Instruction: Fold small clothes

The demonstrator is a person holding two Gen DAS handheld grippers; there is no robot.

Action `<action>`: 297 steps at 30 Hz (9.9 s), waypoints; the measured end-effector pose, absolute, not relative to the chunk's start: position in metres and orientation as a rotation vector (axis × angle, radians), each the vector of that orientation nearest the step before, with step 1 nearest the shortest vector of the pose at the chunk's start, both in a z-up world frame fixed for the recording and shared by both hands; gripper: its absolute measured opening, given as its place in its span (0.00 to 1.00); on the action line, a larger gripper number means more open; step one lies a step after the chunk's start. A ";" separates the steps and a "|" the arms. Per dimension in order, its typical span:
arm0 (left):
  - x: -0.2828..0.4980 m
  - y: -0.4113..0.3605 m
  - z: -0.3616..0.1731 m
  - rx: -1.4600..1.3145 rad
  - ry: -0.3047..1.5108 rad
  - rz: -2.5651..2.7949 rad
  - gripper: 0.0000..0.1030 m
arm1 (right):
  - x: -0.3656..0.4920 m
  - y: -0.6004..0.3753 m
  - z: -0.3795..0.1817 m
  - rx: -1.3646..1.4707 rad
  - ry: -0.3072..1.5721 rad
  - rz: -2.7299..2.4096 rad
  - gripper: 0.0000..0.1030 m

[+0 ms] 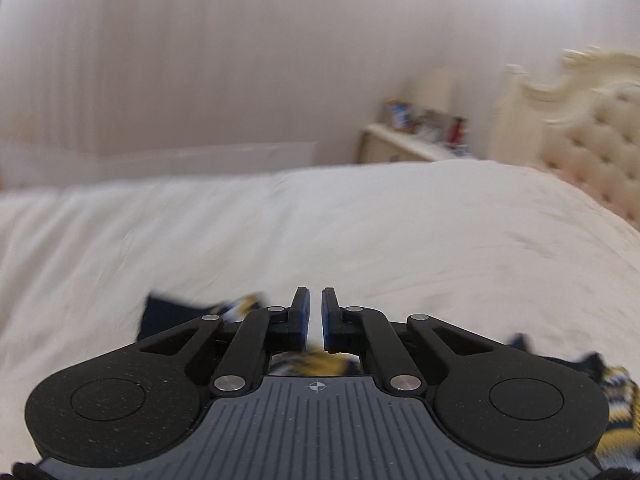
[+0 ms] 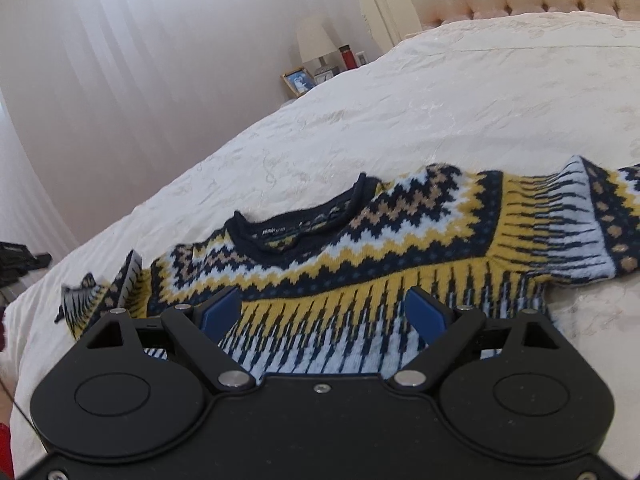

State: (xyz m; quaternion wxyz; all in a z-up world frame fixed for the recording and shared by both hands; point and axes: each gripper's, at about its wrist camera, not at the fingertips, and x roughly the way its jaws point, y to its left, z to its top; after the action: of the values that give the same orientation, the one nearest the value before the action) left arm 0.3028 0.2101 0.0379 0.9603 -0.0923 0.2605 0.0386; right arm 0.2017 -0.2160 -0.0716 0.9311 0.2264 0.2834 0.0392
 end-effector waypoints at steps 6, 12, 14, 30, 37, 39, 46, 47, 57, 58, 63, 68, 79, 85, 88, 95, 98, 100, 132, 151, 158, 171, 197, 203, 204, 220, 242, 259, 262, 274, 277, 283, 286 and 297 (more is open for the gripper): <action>0.285 0.153 0.069 -0.161 0.498 -0.038 0.10 | 0.198 -0.229 -0.064 0.480 0.566 0.058 0.88; 0.298 0.163 0.041 -0.200 0.553 0.013 0.60 | 0.197 -0.234 -0.063 0.494 0.563 0.046 0.88; 0.298 0.176 0.030 -0.237 0.573 0.037 0.64 | 0.198 -0.234 -0.065 0.489 0.567 0.045 0.88; 0.346 0.238 -0.049 -0.226 0.718 0.175 0.63 | 0.207 -0.210 -0.081 0.416 0.640 0.081 0.88; 0.343 0.227 -0.039 -0.143 0.648 0.190 0.05 | 0.208 -0.211 -0.082 0.422 0.641 0.090 0.88; 0.334 0.221 -0.024 -0.148 0.611 0.174 0.05 | 0.209 -0.213 -0.080 0.433 0.633 0.086 0.88; 0.289 0.161 0.052 -0.028 0.473 0.022 0.05 | 0.203 -0.220 -0.067 0.466 0.584 0.091 0.88; 0.283 0.150 0.061 -0.013 0.457 -0.007 0.05 | 0.202 -0.222 -0.065 0.470 0.576 0.090 0.88; 0.270 0.029 0.074 0.054 0.464 -0.282 0.06 | 0.192 -0.253 -0.046 0.527 0.498 0.007 0.88; 0.275 0.023 0.067 0.057 0.475 -0.300 0.06 | 0.192 -0.257 -0.045 0.532 0.491 -0.008 0.88; 0.285 -0.021 0.033 0.039 0.517 -0.380 0.07 | 0.194 -0.273 -0.045 0.560 0.486 -0.054 0.88; 0.291 -0.061 -0.005 0.082 0.564 -0.430 0.08 | 0.198 -0.287 -0.047 0.591 0.481 -0.107 0.88; 0.281 -0.082 -0.059 0.044 0.763 -0.589 0.60 | 0.198 -0.304 -0.049 0.612 0.473 -0.178 0.88; 0.259 -0.074 -0.077 -0.001 0.845 -0.640 0.70 | 0.198 -0.301 -0.051 0.588 0.482 -0.175 0.88; 0.247 -0.073 -0.081 0.016 0.835 -0.657 0.72 | 0.199 -0.296 -0.051 0.570 0.490 -0.167 0.88; 0.223 -0.047 -0.063 0.043 0.749 -0.629 0.72 | 0.204 -0.279 -0.053 0.477 0.524 -0.117 0.88; 0.227 -0.017 -0.055 0.005 0.711 -0.509 0.72 | 0.208 -0.266 -0.056 0.421 0.545 -0.081 0.88; 0.235 0.005 -0.056 -0.009 0.703 -0.397 0.73 | 0.211 -0.255 -0.058 0.371 0.559 -0.057 0.88; 0.264 0.049 -0.111 0.001 0.654 -0.082 0.88 | 0.229 -0.212 -0.096 0.151 0.682 -0.106 0.84; 0.261 0.050 -0.112 -0.019 0.636 -0.085 0.88 | 0.201 -0.299 -0.092 0.607 0.636 -0.322 0.81; 0.261 0.049 -0.112 -0.010 0.635 -0.079 0.88 | 0.207 -0.282 -0.081 0.486 0.593 -0.205 0.81; 0.265 0.041 -0.091 0.045 0.704 -0.065 0.88 | 0.231 -0.223 -0.098 0.178 0.772 -0.035 0.78; 0.314 -0.076 -0.118 0.110 0.707 -0.234 0.96 | 0.231 -0.287 -0.076 0.362 0.752 -0.085 0.77; 0.314 -0.078 -0.116 0.117 0.703 -0.230 0.96 | 0.202 -0.372 -0.070 0.595 0.619 -0.389 0.78; 0.314 -0.079 -0.116 0.118 0.704 -0.230 0.96 | 0.195 -0.384 -0.070 0.623 0.596 -0.447 0.78; 0.314 -0.079 -0.116 0.118 0.704 -0.233 0.96 | 0.118 -0.500 -0.128 1.204 0.366 -0.763 0.71; 0.313 -0.076 -0.112 0.109 0.711 -0.254 0.97 | 0.119 -0.476 -0.105 1.050 0.343 -0.784 0.53; 0.312 -0.077 -0.115 0.109 0.692 -0.261 0.99 | 0.189 -0.435 -0.111 0.261 0.792 -0.848 0.72; 0.312 -0.077 -0.115 0.108 0.692 -0.263 0.99 | 0.176 -0.450 -0.113 0.387 0.728 -0.834 0.39; 0.311 -0.077 -0.115 0.108 0.690 -0.263 0.99 | 0.186 -0.426 -0.098 0.118 0.708 -0.964 0.75; 0.311 -0.077 -0.115 0.108 0.693 -0.263 0.99 | 0.194 -0.418 -0.097 0.046 0.701 -0.938 0.75; 0.311 -0.077 -0.116 0.109 0.694 -0.263 0.99 | 0.209 -0.421 -0.117 0.020 0.779 -0.857 0.56; 0.311 -0.077 -0.115 0.109 0.694 -0.265 0.99 | 0.200 -0.431 -0.120 0.119 0.756 -0.836 0.30; 0.307 -0.055 -0.086 0.028 0.763 -0.356 0.98 | 0.178 -0.406 -0.067 0.554 0.396 -0.324 0.25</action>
State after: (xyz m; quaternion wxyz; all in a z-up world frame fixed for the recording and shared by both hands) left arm 0.3074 -0.0547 -0.0857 0.9127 0.0135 0.3701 -0.1726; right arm 0.1784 -0.4064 -0.0671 0.9297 0.2706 0.1936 -0.1581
